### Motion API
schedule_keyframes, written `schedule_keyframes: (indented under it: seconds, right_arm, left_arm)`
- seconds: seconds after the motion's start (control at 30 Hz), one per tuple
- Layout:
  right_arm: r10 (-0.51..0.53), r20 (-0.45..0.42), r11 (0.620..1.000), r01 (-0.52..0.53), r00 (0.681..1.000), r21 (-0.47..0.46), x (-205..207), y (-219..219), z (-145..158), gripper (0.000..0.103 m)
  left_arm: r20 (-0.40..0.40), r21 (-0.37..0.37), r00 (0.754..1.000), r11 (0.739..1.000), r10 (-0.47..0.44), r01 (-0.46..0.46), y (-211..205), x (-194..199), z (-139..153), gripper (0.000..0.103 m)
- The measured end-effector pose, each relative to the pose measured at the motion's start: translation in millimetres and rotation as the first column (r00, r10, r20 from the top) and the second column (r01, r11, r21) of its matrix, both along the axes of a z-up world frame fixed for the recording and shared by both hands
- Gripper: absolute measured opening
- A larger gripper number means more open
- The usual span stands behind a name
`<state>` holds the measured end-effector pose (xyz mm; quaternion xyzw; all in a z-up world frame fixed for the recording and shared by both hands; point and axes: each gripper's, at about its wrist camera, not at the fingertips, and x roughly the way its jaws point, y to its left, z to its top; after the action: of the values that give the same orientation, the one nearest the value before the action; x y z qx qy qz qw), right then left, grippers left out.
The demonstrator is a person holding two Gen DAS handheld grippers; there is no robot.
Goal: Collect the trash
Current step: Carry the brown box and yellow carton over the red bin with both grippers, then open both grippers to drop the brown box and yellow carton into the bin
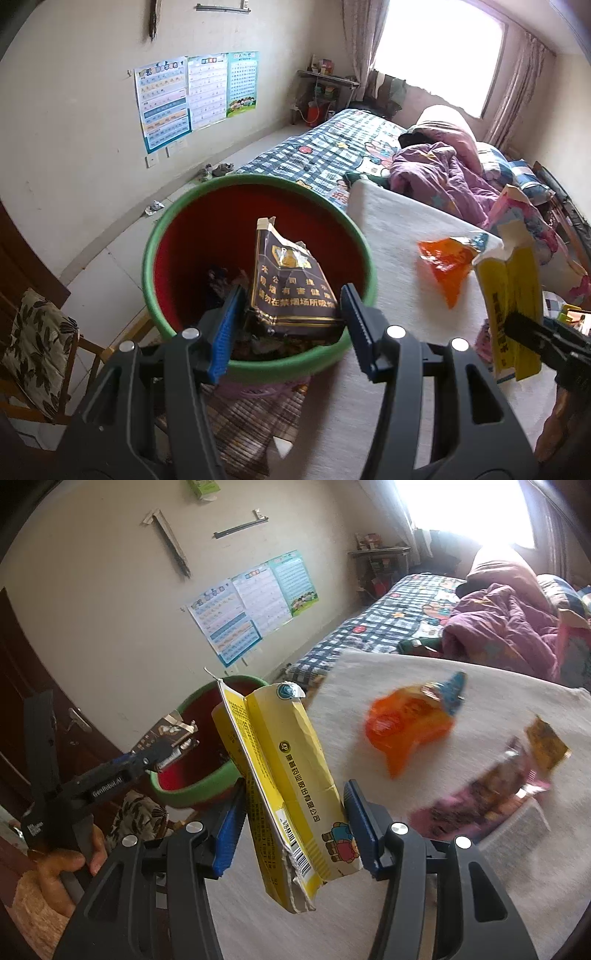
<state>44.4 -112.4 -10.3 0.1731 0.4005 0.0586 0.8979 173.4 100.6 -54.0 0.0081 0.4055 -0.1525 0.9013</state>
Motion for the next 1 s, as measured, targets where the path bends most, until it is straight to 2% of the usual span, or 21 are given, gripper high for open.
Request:
schedule_keyframes:
  seconds: [0.43,0.67,1.0]
  right_arm:
    - [0.058,0.032,0.998,-0.058,0.998,-0.007,77.3,50.6,10.5,0.052]
    - [0.065,0.013,0.998,-0.065,0.998,0.002,109.8,62.6,3.7,0.052]
    - [0.063,-0.04,0.998,-0.062,0.997,0.03,130.6,70.4,-17.7,0.052]
  left_arm:
    - [-0.04,0.008,0.999,1.0,0.021,-0.021,36.4,47.1,-17.4,0.052]
    - [-0.062,0.013,0.998,1.0,0.02,-0.019,43.0,67.1,-26.2,0.052]
    - [-0.1,0.015,0.995,1.0,0.014,-0.012,42.2,79.4,-36.8,0.052]
